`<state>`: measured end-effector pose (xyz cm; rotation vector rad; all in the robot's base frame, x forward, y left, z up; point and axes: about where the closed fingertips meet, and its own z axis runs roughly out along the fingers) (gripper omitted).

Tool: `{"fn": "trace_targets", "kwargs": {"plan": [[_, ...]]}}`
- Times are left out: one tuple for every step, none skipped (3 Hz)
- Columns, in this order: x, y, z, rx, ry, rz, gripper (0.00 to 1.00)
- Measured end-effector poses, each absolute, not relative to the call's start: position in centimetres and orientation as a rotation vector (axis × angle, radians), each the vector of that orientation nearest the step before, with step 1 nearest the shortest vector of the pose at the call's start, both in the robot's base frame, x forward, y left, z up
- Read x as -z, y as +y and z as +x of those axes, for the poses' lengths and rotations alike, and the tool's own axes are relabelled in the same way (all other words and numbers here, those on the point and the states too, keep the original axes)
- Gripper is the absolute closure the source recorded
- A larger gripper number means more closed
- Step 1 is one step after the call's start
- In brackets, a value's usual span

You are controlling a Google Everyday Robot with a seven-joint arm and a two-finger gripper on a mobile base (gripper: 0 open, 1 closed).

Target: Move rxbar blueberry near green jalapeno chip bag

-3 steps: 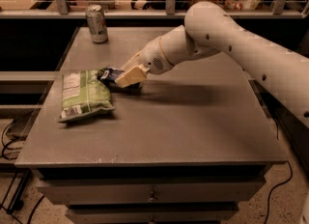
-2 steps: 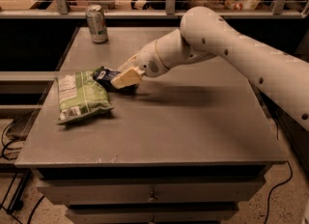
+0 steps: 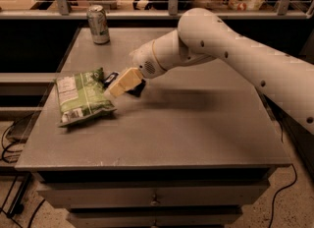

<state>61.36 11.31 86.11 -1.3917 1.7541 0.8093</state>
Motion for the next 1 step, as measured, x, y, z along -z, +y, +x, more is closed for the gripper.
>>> {"fn": "trace_targets", "kwargs": {"plan": [[-86.11,11.32,61.35,-0.809,1.754,-1.392,0.00]]}}
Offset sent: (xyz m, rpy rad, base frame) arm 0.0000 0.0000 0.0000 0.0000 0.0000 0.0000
